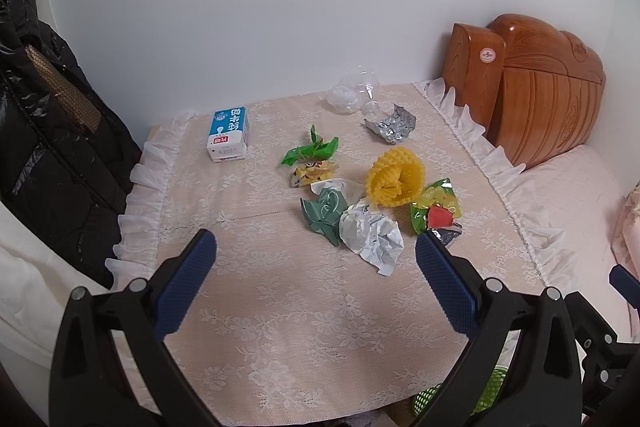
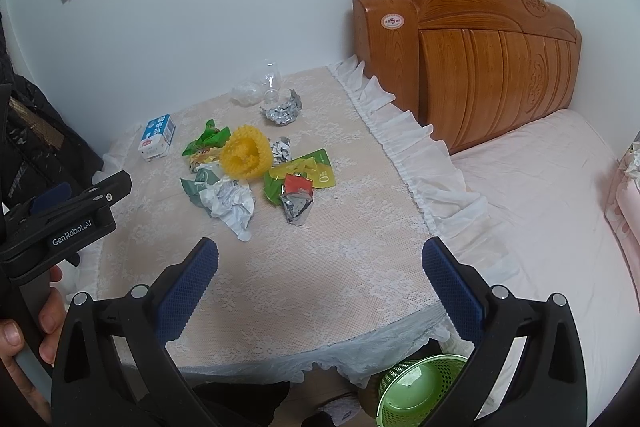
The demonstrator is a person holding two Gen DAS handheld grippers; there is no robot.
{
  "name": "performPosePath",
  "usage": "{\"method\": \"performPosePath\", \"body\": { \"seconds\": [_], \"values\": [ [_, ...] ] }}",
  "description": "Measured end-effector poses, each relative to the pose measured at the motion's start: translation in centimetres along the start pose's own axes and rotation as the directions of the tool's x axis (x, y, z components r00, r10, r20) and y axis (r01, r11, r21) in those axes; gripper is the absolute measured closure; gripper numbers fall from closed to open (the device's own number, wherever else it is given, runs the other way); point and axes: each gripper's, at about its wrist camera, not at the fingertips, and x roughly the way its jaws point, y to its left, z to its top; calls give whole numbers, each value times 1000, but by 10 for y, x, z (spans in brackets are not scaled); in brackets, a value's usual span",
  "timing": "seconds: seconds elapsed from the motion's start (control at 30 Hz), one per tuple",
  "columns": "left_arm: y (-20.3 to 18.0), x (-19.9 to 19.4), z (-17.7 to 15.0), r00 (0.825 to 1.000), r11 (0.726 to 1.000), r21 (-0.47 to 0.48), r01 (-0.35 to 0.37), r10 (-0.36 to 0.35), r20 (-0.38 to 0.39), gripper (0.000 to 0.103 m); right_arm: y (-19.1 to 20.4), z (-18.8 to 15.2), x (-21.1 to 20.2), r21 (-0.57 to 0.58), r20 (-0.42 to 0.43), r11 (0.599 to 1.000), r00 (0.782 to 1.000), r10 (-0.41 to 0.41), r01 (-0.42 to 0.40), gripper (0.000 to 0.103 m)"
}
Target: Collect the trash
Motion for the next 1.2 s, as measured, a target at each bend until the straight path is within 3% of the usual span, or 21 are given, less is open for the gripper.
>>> {"method": "performPosePath", "body": {
  "seconds": [0.5,0.7,0.93,1.2],
  "values": [
    [5,9,-1,1000,1000,12,2,-2,-13,8,-1,-1,7,14,-9,1000,1000,-7,8,2],
    [12,32,-11,998,999,41,24,-21,-61,8,-7,-14,28,38,-41,999,999,-28,29,2],
    [14,67,-27,993,990,132,56,-42,-108,8,-17,-30,61,107,-99,994,995,3,8,2],
    [23,102,-27,983,986,123,116,-96,-159,8,-15,-30,89,114,-146,993,989,-5,22,2]
  ]
}}
